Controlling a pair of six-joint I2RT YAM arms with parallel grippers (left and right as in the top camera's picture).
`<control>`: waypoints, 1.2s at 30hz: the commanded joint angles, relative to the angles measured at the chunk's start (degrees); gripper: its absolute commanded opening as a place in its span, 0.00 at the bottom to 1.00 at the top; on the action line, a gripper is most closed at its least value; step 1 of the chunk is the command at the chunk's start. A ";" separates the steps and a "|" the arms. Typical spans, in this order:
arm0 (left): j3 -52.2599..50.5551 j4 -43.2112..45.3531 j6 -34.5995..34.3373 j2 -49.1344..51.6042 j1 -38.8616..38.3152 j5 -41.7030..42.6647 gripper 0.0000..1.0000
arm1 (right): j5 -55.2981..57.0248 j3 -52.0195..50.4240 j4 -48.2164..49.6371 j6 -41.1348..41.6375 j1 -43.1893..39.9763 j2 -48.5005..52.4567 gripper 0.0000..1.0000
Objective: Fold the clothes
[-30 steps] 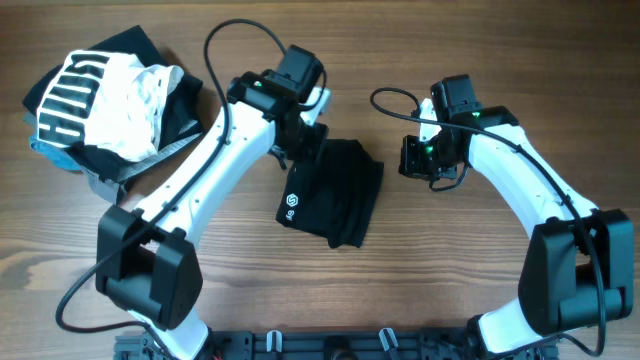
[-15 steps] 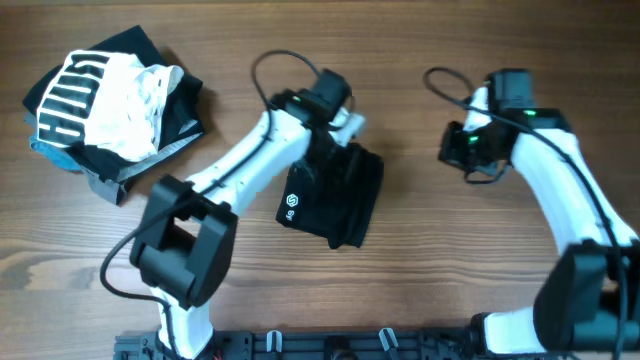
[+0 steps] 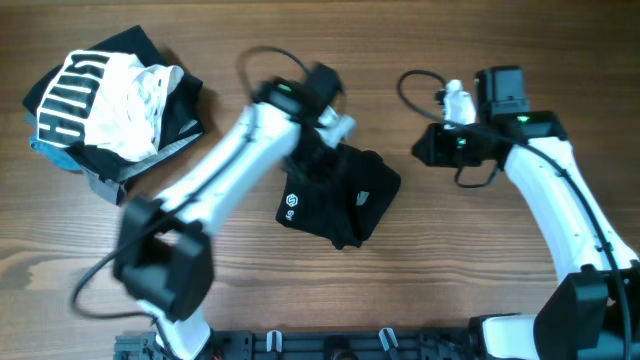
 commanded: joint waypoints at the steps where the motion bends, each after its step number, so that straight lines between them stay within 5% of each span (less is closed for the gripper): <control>1: 2.10 -2.29 0.00 -6.10 8.44 -5.11 0.20 | -4.39 0.74 2.38 -5.03 6.10 0.15 0.15; 11: -4.85 0.39 0.09 -3.34 14.29 -1.66 0.11 | 0.55 -1.90 10.67 -9.79 17.57 9.22 0.09; 19: -13.40 7.32 0.09 -3.34 14.29 -0.63 0.14 | 14.21 -1.92 7.26 7.45 12.41 19.43 0.04; 32: -16.15 9.99 0.07 -3.34 14.12 0.44 0.13 | -1.95 0.02 -0.33 -8.76 11.08 1.97 0.15; 36: -16.15 10.01 0.07 -3.34 14.16 0.44 0.27 | -1.75 -0.31 -0.61 -9.53 14.16 1.31 0.12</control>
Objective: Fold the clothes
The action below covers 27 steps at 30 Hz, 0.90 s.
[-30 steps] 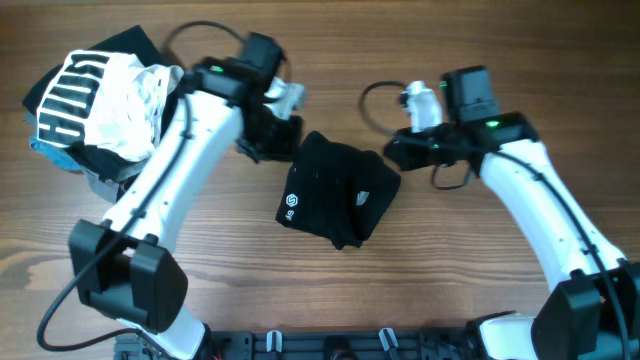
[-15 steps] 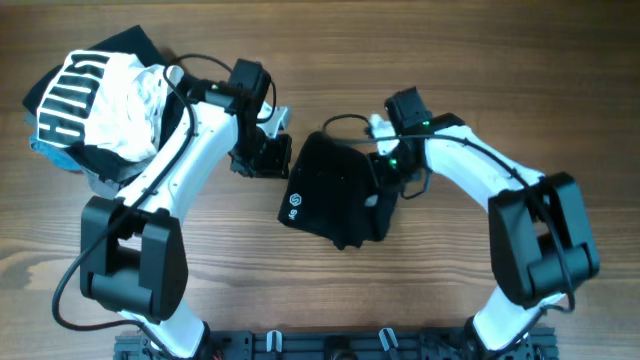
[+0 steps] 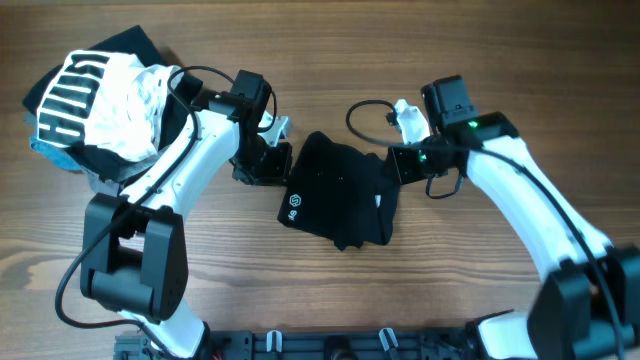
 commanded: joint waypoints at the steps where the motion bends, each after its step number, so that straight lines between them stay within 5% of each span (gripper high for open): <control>1: -0.44 0.20 0.17 0.59 -0.11 1.55 0.30 | -2.56 -0.37 0.31 -3.06 3.19 0.68 0.12; 7: -0.44 -1.79 0.17 0.57 -0.24 13.20 0.32 | 3.21 -6.08 6.38 0.09 4.66 8.22 0.11; 10: -1.16 -1.03 0.15 0.59 -1.36 12.83 0.06 | 3.28 -6.45 7.32 1.03 4.63 12.44 0.11; 12: -2.64 0.13 -0.33 0.59 -2.32 11.80 0.04 | 3.23 -6.45 7.87 3.08 4.63 14.47 0.11; 21: -18.56 14.93 -16.37 0.59 -3.72 9.51 0.04 | 0.31 -5.42 6.82 7.54 4.63 14.75 0.09; 27: -23.54 22.58 -27.02 0.59 -0.04 -1.55 0.04 | 0.28 -3.37 4.35 7.37 4.74 5.84 0.10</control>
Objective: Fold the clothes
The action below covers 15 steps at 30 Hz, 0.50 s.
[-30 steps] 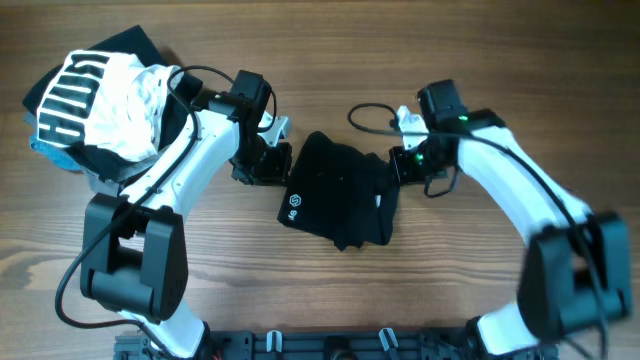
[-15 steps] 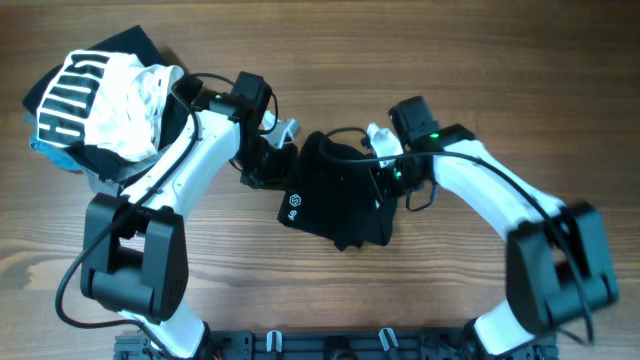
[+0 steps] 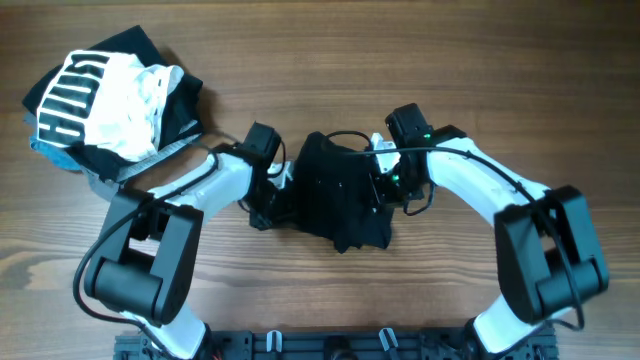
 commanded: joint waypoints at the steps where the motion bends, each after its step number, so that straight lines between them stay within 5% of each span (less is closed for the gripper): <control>1: -1.99 4.48 -8.70 0.63 4.17 -10.43 0.04 | -0.94 2.38 -0.07 0.85 0.22 -9.53 0.10; 11: 11.69 9.07 5.14 0.63 11.82 -3.78 0.08 | -1.27 2.29 5.75 6.67 0.33 -13.92 0.11; 12: 15.91 5.99 5.07 0.63 11.82 -1.46 0.17 | -4.22 2.25 7.76 8.44 0.42 -12.35 0.09; 13: 19.91 0.87 5.07 0.63 11.82 1.42 0.43 | -7.56 2.25 9.60 9.53 0.48 -10.49 0.10; 15: 22.82 -5.01 5.07 0.63 11.82 3.15 0.56 | -9.18 2.25 10.71 10.82 0.94 -8.52 0.10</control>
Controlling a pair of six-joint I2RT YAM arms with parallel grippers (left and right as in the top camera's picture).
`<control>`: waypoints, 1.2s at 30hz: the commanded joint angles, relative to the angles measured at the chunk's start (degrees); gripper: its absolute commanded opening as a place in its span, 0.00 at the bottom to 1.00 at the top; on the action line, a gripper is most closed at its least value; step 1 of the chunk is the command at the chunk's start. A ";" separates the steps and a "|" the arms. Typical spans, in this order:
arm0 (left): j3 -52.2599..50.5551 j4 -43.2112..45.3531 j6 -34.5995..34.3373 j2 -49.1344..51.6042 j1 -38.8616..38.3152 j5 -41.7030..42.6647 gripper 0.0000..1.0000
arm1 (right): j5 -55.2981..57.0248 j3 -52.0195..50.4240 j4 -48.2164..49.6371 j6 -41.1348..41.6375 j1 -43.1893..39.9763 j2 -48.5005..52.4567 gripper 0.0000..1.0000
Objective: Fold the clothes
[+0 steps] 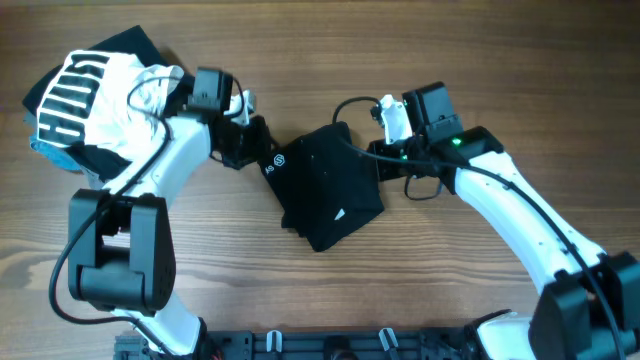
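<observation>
A folded black garment point(325, 190) with a small white logo lies tilted like a diamond in the middle of the table. My left gripper point(258, 148) is at its upper left corner, beside the logo, shut on the cloth. At the garment's upper right edge is my right gripper point(376, 160), its fingers dark against the black cloth and seemingly shut on it. The garment's lower tip points toward the front of the table.
A pile of clothes point(100, 100), black with white print and a white piece on top, sits at the back left, close behind my left arm. The table point(480, 290) is wood. The arm bases stand at the front edge.
Both grippers have moved toward the back, the left one also leftward. The garment has turned and shifted with them, so its logo corner now sits up and to the left.
The left gripper was over the garment's back edge while the right one hung apart at the right. Then both stood beside the garment, left and right. Then they were lower, pressed in at its two sides. Now they hold it, turned and shifted back-left.
</observation>
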 commanded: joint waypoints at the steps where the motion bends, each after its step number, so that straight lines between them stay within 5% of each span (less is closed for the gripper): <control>1: 7.50 -8.72 2.19 0.00 -0.13 5.99 0.59 | -6.19 0.52 1.95 5.18 1.14 5.33 0.10; 7: 6.19 -23.04 2.25 -0.02 -0.24 6.56 0.75 | -5.97 0.52 2.27 10.93 2.67 15.72 0.08; 11: 1.20 -21.16 2.34 -0.02 -0.28 7.61 0.82 | -6.19 0.52 2.69 13.66 2.56 19.56 0.07; 16: -9.86 -8.17 -4.13 0.00 -0.28 11.72 0.96 | -6.16 0.52 3.15 13.53 2.56 19.61 0.08; 22: -21.16 10.51 -13.73 0.04 -0.68 12.98 0.98 | -6.16 0.52 4.04 13.53 2.56 19.61 0.08; 31: -22.40 23.30 -22.43 1.68 -7.58 6.40 0.93 | -6.21 0.52 4.81 13.53 2.56 19.61 0.08; 33: -22.40 25.97 -22.56 3.02 -8.52 6.49 0.85 | -6.21 0.52 4.83 13.53 2.56 19.61 0.08; 36: -22.40 27.50 -22.49 3.80 -8.83 6.43 0.58 | -6.21 0.52 4.79 13.55 2.56 19.61 0.08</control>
